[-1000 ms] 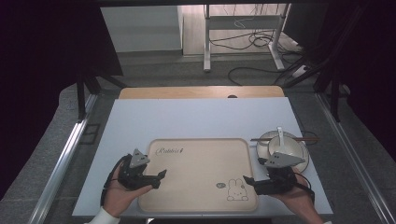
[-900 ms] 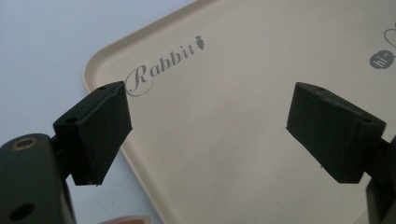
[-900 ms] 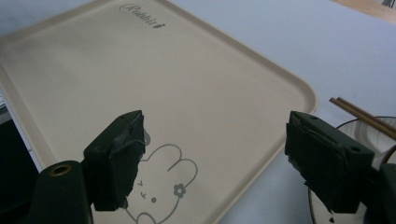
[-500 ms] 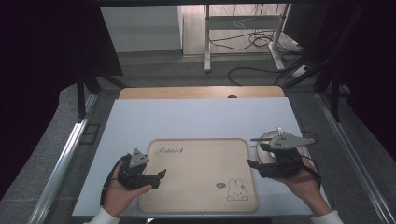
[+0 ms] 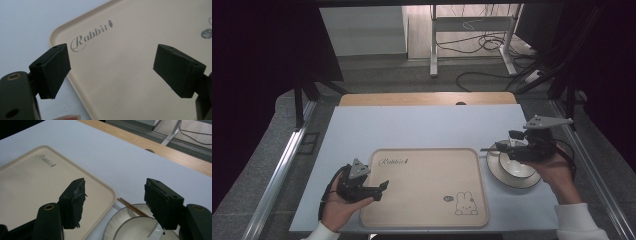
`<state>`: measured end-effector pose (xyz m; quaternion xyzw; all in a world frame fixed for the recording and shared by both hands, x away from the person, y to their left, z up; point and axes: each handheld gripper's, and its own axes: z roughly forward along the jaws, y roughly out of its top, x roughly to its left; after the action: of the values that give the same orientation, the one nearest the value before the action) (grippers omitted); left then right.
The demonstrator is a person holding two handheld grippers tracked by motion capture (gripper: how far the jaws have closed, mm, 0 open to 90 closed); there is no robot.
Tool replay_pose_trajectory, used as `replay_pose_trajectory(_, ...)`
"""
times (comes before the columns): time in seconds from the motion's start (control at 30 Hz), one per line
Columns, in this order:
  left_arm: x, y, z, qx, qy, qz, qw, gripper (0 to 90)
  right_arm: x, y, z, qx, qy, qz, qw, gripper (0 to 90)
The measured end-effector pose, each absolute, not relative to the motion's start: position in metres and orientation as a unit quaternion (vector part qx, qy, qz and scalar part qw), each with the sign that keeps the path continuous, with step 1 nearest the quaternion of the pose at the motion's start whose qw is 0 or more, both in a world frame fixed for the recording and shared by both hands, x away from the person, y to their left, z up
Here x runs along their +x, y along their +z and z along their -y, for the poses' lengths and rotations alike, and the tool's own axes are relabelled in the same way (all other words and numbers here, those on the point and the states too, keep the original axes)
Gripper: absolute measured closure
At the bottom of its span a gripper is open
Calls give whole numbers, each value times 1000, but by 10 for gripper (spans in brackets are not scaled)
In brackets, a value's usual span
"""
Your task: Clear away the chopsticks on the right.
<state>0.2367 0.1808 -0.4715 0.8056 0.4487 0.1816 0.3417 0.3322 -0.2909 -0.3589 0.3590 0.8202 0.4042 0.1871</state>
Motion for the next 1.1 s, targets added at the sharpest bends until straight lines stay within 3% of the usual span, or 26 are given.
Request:
replay_pose_trajectory(0.4,238,-473,-181,806,183,-452,337,143,355,-360,332,399,387,-804,211,387)
replay_pose_trajectory(1.1,237,-473,-180,807,187,-451,331,144,406,-408,403,487,253,-811,201,567)
